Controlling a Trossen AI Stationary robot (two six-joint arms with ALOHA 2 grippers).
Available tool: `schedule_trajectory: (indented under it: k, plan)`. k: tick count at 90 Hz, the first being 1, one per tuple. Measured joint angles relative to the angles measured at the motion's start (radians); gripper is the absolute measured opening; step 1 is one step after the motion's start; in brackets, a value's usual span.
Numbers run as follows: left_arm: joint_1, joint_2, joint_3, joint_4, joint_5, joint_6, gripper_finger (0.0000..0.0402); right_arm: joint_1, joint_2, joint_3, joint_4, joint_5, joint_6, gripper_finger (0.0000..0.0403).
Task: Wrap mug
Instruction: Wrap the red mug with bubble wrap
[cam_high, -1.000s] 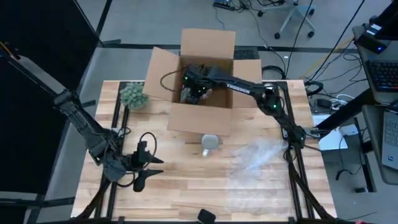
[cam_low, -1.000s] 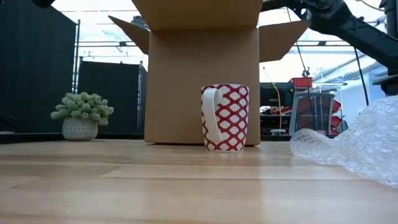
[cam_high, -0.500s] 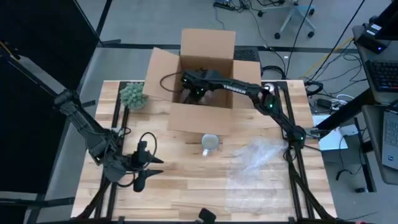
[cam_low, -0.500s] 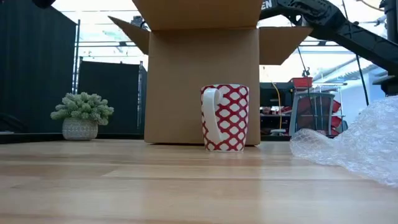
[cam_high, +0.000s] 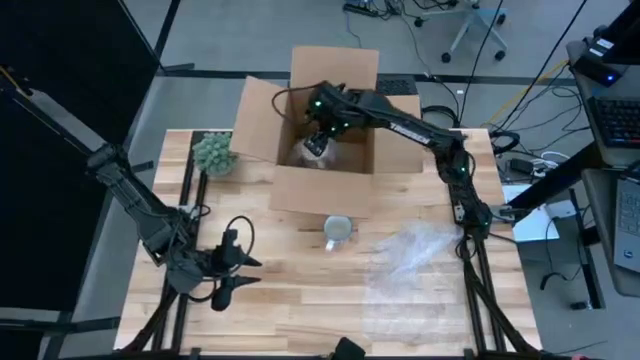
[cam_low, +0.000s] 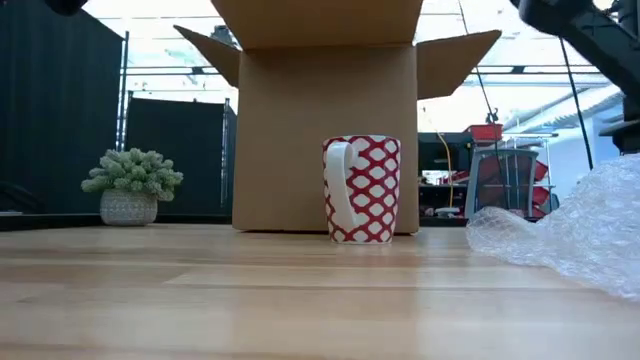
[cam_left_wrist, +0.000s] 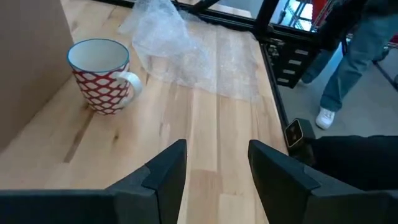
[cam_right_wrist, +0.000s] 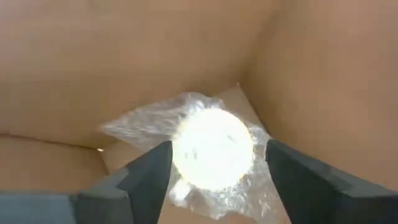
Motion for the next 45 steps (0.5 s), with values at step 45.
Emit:
schedule_trajectory:
  k: [45]
  plan:
    - [0.000,0.001,0.000,-0.002,-0.017,0.002,0.0161,0.192,-0.378,0.000,-0.403,0.112,0.137,0.0243]
